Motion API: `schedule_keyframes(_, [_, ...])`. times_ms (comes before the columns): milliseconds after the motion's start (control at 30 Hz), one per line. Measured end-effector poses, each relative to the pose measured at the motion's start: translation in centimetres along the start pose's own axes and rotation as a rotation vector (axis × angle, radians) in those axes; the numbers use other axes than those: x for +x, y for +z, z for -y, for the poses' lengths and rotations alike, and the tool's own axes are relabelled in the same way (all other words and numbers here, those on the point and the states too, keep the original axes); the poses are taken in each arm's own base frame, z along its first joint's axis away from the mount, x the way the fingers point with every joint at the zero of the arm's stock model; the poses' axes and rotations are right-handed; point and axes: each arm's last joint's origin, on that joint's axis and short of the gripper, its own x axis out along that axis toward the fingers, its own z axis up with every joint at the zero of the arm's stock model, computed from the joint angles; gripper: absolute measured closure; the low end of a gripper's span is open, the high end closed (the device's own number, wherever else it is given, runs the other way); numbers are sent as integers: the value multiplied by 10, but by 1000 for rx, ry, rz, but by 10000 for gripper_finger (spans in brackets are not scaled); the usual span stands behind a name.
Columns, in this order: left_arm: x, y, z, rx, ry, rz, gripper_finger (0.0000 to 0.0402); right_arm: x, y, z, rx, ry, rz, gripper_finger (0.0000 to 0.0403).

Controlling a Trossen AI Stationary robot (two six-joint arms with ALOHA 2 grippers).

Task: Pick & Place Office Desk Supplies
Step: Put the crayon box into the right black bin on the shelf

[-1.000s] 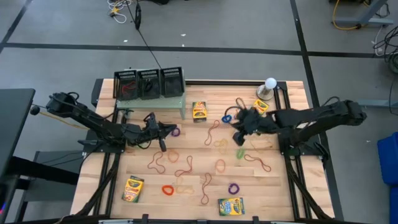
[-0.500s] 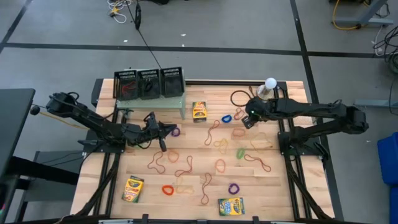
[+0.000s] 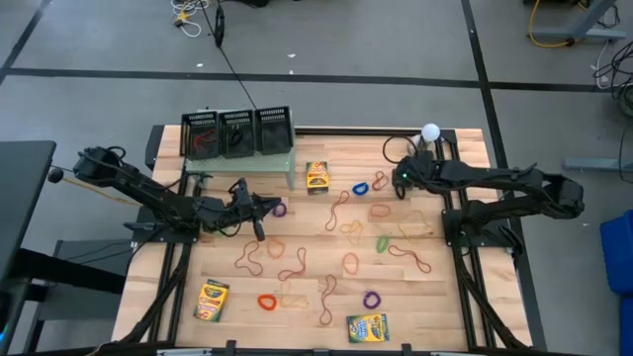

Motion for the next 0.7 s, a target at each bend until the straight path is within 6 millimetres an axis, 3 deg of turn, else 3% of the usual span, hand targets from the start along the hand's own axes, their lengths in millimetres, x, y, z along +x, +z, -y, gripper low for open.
schedule_keyframes(167, [0, 0, 0, 0, 0, 0, 392, 10, -5, 0, 177, 25, 52, 123])
schedule_keyframes(300, [0, 0, 0, 0, 0, 0, 392, 21, -7, -1, 225, -11, 68, 91])
schedule_keyframes(700, [0, 0, 0, 0, 1, 0, 392, 53, 11, -2, 321, -100, 36, 65])
